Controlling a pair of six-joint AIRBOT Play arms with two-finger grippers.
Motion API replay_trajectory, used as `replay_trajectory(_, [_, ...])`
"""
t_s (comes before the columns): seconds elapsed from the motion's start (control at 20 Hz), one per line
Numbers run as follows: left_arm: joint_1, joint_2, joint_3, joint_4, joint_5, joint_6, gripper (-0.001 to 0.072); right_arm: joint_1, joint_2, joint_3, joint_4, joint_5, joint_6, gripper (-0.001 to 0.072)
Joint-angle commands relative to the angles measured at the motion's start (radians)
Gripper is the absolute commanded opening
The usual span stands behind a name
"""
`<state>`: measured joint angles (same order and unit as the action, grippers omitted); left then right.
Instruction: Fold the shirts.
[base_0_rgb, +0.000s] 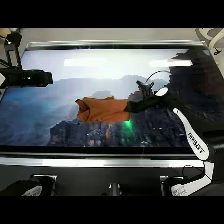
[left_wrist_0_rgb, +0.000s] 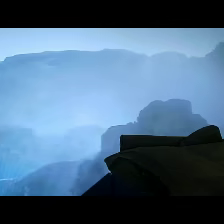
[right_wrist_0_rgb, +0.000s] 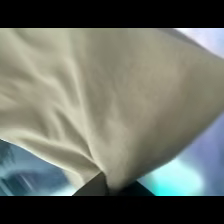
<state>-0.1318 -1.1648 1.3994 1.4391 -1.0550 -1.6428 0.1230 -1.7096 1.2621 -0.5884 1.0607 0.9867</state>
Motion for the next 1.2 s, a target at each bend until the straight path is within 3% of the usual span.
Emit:
replay_trajectory(0.0, [-0.001,0.001,-0.001,-0.003,0.0,0.0,0.0023,-0.128,-0.002,0.162,0.215,0.179,-0.141,0.0019])
replay_trajectory(0.25, [-0.001,0.0,-0.001,-0.003,0.0,0.0,0.0023,-0.473,0.0,0.439,0.23,0.399,-0.084,0.002])
replay_trajectory(0.5, [-0.001,0.001,-0.001,-0.009,-0.004,0.0,0.0023,-0.838,0.0,0.467,0.127,0.485,-0.067,0.0021])
replay_trajectory(0.7, [-0.003,0.0,-0.001,-0.026,-0.004,-0.001,0.0023,-1.069,0.0,0.467,-0.129,0.555,-0.063,0.0021])
replay_trajectory(0.95, [-0.033,0.0,-0.001,-0.026,-0.004,0.0,0.0023,-1.172,0.01,0.458,-0.703,0.642,0.015,0.0021])
replay_trajectory(1.15, [-0.068,0.0,-0.001,-0.025,-0.004,0.0,0.0023,-1.178,0.089,0.32,-0.858,0.548,0.111,0.0021])
